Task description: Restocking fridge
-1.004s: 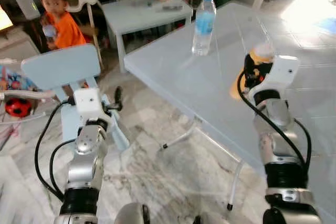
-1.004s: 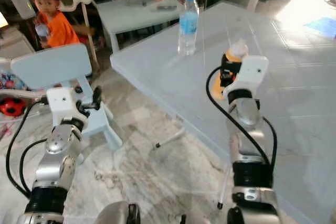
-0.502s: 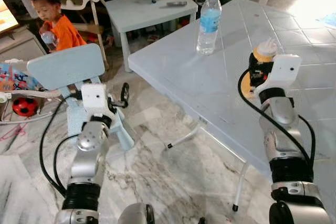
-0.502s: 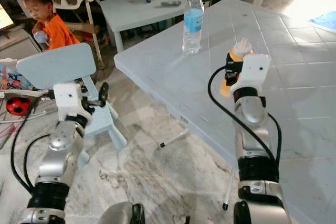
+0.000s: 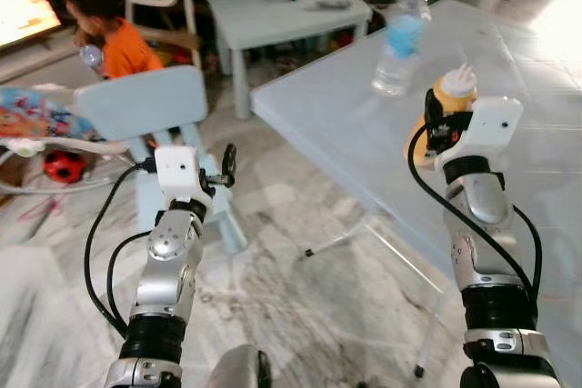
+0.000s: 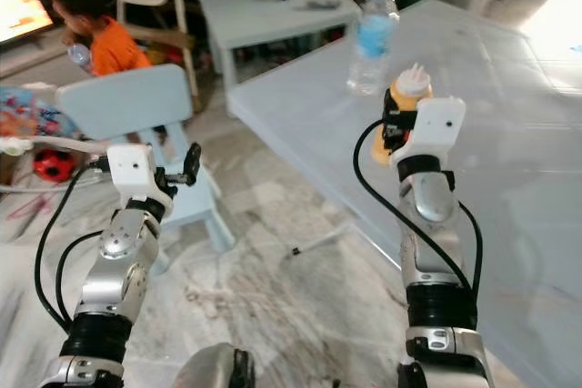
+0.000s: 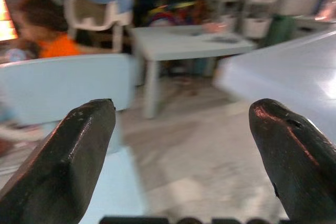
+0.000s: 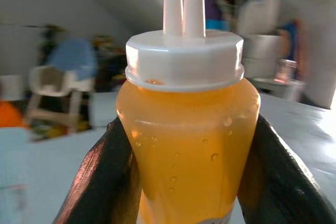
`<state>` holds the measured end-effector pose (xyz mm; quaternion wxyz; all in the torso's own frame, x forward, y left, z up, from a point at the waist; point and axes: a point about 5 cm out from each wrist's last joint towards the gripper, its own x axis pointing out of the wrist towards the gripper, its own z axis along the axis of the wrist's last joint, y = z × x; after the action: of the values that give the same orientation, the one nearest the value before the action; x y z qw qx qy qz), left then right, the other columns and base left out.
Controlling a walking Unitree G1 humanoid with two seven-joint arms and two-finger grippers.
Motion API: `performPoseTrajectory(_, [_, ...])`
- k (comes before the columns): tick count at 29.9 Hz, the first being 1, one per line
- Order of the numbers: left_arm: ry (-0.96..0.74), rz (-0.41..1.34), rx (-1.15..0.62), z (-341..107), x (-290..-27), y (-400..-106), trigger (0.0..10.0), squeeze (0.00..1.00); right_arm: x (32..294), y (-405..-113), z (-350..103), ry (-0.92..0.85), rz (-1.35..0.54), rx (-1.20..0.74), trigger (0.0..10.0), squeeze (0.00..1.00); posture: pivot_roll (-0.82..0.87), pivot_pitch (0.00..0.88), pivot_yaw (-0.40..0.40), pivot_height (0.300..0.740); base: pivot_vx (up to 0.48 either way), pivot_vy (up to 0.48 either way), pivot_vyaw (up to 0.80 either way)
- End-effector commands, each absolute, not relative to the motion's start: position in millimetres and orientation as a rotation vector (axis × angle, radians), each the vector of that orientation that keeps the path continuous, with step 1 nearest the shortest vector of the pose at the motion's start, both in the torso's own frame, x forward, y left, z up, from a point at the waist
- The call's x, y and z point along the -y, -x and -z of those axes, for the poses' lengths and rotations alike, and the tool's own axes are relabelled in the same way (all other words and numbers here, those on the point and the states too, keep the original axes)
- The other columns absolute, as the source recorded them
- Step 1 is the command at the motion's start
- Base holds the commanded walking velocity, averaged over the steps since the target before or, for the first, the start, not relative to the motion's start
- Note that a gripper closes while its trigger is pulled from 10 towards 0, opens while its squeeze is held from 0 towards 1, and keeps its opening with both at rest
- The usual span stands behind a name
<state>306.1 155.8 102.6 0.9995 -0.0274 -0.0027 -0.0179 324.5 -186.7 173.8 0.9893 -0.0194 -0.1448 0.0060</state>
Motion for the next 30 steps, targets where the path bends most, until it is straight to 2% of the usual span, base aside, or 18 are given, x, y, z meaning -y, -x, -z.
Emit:
performPoseTrajectory(1, [0.052,0.005,0.022,-106.2,-159.1,-307.4,10.0,0.00,184.9,-322.1,-180.1,0.040,-0.031,0.314,10.0,0.00,-0.08,0.000,0.063,0.740,0.000,0.480,0.80])
performPoseTrajectory(15, [0.015,-0.033,-0.012,-93.3,-154.6,-298.6,10.0,0.00,169.4,-313.9,-176.7,0.039,-0.124,0.307,10.0,0.00,-0.07,0.000,0.059,0.740,0.000,0.480,0.80])
performPoseTrajectory(23, [-0.047,-0.047,-0.050,-78.2,-162.8,-285.2,10.0,0.00,166.6,-302.3,-161.9,0.016,-0.118,0.259,10.0,0.00,-0.07,0.000,0.066,0.740,0.000,0.465,0.80])
performPoseTrajectory(30, [-0.077,-0.064,-0.065,-69.7,-169.0,-274.5,10.0,0.00,157.9,-289.7,-145.5,0.000,-0.140,0.206,10.0,0.00,-0.07,0.000,0.066,0.740,0.000,0.043,0.80])
